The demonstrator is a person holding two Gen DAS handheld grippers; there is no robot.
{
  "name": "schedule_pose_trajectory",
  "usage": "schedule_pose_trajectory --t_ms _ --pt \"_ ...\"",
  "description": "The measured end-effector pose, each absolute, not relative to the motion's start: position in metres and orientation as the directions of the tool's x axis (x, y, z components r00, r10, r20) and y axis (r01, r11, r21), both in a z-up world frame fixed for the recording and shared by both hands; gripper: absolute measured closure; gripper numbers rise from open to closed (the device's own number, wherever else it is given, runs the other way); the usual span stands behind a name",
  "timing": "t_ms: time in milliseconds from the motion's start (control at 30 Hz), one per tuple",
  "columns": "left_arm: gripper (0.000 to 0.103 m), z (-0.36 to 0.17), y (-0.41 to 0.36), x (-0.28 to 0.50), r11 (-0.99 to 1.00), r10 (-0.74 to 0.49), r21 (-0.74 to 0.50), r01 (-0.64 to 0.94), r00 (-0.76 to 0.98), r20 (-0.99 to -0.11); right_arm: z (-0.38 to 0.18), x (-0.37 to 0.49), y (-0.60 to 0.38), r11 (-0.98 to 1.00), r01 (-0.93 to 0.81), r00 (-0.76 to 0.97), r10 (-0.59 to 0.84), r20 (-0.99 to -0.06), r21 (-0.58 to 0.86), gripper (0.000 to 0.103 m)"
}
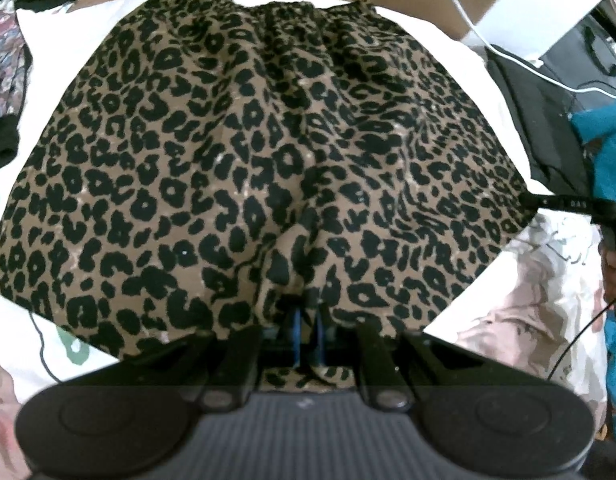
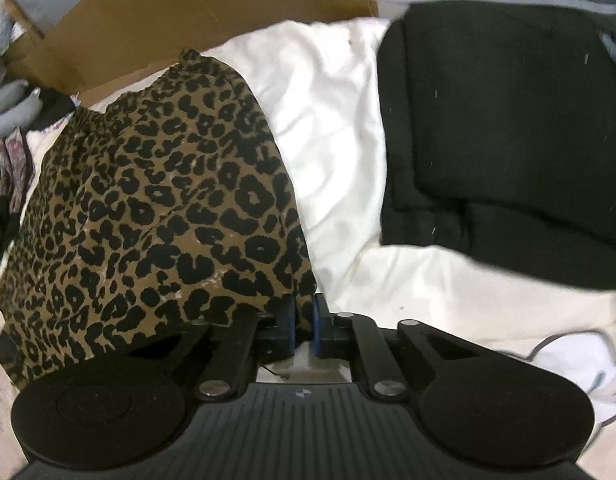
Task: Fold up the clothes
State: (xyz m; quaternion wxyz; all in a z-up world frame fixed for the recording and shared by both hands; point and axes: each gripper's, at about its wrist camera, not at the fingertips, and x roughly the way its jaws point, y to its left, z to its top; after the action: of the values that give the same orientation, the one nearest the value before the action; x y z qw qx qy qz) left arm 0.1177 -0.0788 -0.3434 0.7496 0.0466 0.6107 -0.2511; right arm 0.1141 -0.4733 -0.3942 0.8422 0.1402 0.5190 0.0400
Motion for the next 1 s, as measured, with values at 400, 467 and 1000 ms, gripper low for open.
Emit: schedule_pose_trajectory --t_ms 400,467,1000 --pt "0.095 -0.349 -0.088 0.118 0.827 -0.427 -0.375 0.419 0.035 -0.904 -0.350 0.112 -0.482 0.976 0.114 0.509 0.101 -0.855 0.183 0.100" --pt "0.096 -0.351 -0.087 0.120 0.818 -0.451 -0.406 0.406 0.015 -0.893 -0.345 0.114 -0.484 0.978 0.123 0.517 0.081 -0.852 0.168 0.100" --pt "0.096 -0.355 -0.092 0.099 0.771 -0.450 -0.424 0.475 -0.064 -0.891 -0.330 0.102 -0.458 0.972 0.169 0.525 0.053 -0.849 0.165 0.085"
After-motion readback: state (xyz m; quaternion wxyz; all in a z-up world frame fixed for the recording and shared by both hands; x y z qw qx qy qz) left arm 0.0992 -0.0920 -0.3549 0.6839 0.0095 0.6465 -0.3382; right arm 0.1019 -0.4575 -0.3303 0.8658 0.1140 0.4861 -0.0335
